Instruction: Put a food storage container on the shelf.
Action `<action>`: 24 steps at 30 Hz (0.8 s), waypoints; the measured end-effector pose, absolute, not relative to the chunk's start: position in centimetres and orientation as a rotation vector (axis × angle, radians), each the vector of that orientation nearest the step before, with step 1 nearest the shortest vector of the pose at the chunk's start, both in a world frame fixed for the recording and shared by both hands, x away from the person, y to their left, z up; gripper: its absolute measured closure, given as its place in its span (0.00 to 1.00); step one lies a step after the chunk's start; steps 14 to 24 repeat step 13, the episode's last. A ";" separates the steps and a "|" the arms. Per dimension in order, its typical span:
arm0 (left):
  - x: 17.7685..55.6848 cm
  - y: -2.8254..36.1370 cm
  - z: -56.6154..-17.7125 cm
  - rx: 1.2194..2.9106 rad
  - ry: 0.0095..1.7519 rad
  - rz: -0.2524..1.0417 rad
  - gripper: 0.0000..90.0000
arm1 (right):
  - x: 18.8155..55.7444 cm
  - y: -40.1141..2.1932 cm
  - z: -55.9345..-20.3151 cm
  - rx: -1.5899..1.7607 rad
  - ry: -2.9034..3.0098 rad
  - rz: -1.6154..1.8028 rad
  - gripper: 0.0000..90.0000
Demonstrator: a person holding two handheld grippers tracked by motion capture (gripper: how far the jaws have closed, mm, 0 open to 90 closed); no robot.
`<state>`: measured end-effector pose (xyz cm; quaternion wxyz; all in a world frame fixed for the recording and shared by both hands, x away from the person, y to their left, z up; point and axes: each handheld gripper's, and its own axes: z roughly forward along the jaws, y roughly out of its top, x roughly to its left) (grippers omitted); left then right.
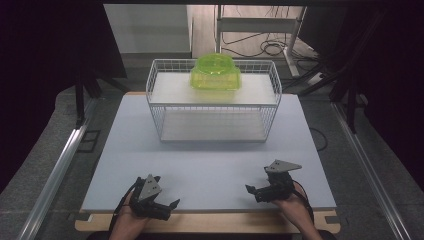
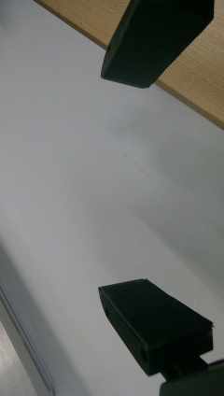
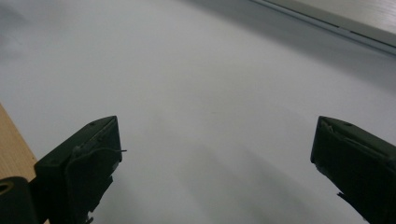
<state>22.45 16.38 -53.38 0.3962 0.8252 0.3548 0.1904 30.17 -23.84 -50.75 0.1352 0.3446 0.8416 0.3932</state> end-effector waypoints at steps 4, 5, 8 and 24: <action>22.5 16.3 -53.4 2.098 0.896 0.485 0.01 | 30.3 -23.6 -51.5 0.997 2.459 1.112 0.02; 22.5 16.3 -53.4 2.099 0.897 0.486 0.01 | 30.4 -23.5 -51.6 0.994 2.465 1.106 0.02; 22.5 16.3 -53.4 2.101 0.896 0.489 0.01 | 30.5 -23.4 -51.9 0.993 2.478 1.083 0.02; 22.5 16.3 -53.4 2.101 0.896 0.491 0.01 | 30.5 -23.3 -52.1 0.995 2.480 1.064 0.02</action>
